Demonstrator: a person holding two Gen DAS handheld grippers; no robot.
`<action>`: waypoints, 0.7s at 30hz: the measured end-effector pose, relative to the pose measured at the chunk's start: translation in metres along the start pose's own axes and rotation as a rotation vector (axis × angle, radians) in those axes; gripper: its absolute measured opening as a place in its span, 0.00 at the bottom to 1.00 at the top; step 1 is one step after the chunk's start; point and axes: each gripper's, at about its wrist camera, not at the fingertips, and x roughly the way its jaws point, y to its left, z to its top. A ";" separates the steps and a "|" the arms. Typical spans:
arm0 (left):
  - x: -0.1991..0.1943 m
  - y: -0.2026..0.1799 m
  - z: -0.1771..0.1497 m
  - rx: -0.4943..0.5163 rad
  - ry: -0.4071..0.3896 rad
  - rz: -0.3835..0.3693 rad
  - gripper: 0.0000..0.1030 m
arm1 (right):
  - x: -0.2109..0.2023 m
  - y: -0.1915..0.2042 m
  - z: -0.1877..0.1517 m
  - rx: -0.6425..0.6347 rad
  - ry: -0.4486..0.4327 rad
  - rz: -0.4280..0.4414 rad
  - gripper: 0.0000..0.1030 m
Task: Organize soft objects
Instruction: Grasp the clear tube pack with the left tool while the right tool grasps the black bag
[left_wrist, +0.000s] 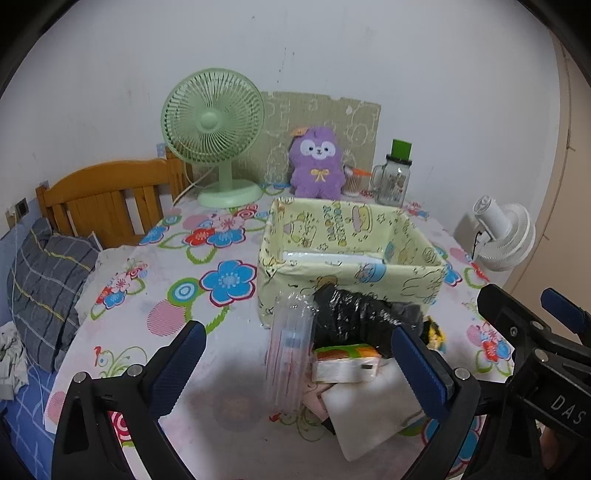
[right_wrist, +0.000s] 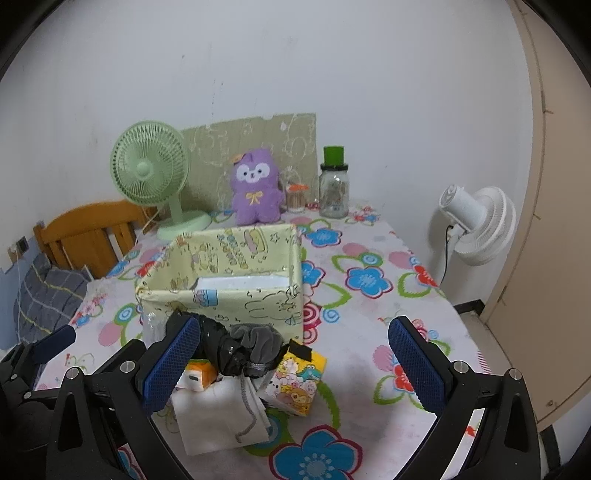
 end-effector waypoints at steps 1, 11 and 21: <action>0.002 0.000 0.000 -0.001 0.005 0.002 0.98 | 0.004 0.001 -0.001 -0.002 0.006 0.002 1.00; 0.033 0.006 -0.004 -0.001 0.064 0.013 0.94 | 0.037 0.016 -0.006 -0.028 0.064 0.027 1.00; 0.059 0.014 -0.006 -0.005 0.119 0.034 0.86 | 0.072 0.035 -0.009 -0.065 0.134 0.077 0.95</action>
